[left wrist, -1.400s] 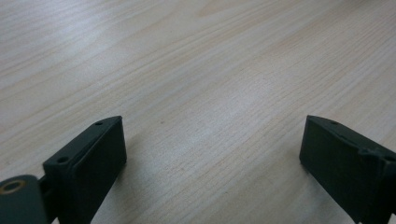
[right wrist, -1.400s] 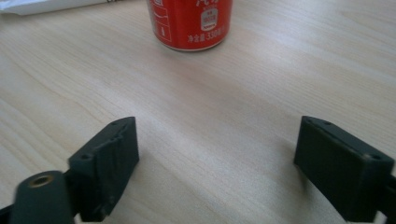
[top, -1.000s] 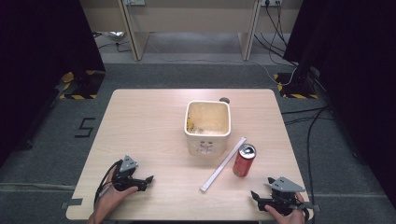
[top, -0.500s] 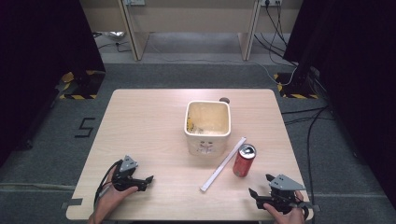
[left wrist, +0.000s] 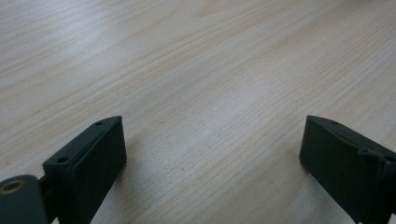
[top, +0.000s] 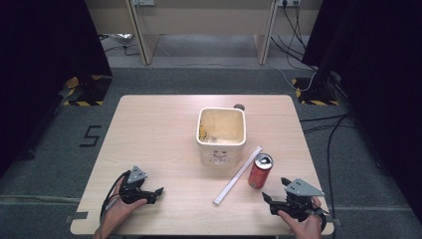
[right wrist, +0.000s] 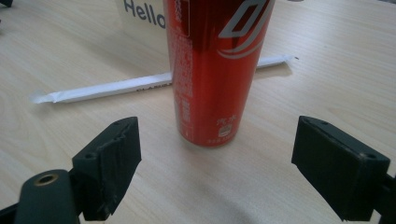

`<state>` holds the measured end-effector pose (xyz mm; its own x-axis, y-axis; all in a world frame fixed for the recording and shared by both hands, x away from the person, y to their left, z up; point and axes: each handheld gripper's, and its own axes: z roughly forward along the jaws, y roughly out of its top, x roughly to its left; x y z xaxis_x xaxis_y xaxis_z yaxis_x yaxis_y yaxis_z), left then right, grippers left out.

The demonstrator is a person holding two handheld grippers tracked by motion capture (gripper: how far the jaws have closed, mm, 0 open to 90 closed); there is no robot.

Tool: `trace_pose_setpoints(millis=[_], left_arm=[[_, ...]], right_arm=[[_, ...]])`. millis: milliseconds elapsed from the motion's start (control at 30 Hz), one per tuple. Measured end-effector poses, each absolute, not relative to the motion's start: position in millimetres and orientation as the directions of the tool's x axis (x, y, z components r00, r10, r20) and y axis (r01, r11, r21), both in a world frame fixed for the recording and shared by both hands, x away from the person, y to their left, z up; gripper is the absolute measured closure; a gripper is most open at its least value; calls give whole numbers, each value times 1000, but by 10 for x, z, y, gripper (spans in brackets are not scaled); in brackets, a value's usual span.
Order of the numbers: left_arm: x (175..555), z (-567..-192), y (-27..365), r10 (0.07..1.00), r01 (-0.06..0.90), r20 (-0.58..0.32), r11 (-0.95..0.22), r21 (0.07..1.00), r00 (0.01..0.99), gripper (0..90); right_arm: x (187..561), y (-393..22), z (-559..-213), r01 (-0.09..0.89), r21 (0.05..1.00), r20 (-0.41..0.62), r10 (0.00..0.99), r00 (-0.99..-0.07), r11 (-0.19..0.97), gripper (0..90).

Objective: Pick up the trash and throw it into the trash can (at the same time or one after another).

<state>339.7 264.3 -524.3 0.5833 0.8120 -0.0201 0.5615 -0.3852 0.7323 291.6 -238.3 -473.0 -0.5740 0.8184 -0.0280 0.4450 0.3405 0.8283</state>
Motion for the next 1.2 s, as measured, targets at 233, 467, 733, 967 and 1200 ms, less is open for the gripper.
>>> trace_pose_setpoints(millis=[233,467,733,967,1200], left_arm=[[3397,-5243,2642,813,562,-20,-384,732,582,65],[3397,-5242,2643,813,562,-19,-385,732,582,65],[3397,-5243,2643,813,562,-20,-385,732,582,65],[3397,-5243,2643,813,562,-19,-385,732,582,65],[3398,-5242,2644,812,562,-19,-386,731,583,65]], right_arm=[[2971,-2342,-4657,428,840,-31,817,-576,334,158],[3025,-2307,-4596,414,852,-29,819,-573,320,158],[3159,-2266,-4559,412,866,-4,826,-563,285,161],[3240,-2205,-4560,406,867,4,812,-584,288,169],[3304,-2174,-4566,405,869,9,810,-586,284,178]])
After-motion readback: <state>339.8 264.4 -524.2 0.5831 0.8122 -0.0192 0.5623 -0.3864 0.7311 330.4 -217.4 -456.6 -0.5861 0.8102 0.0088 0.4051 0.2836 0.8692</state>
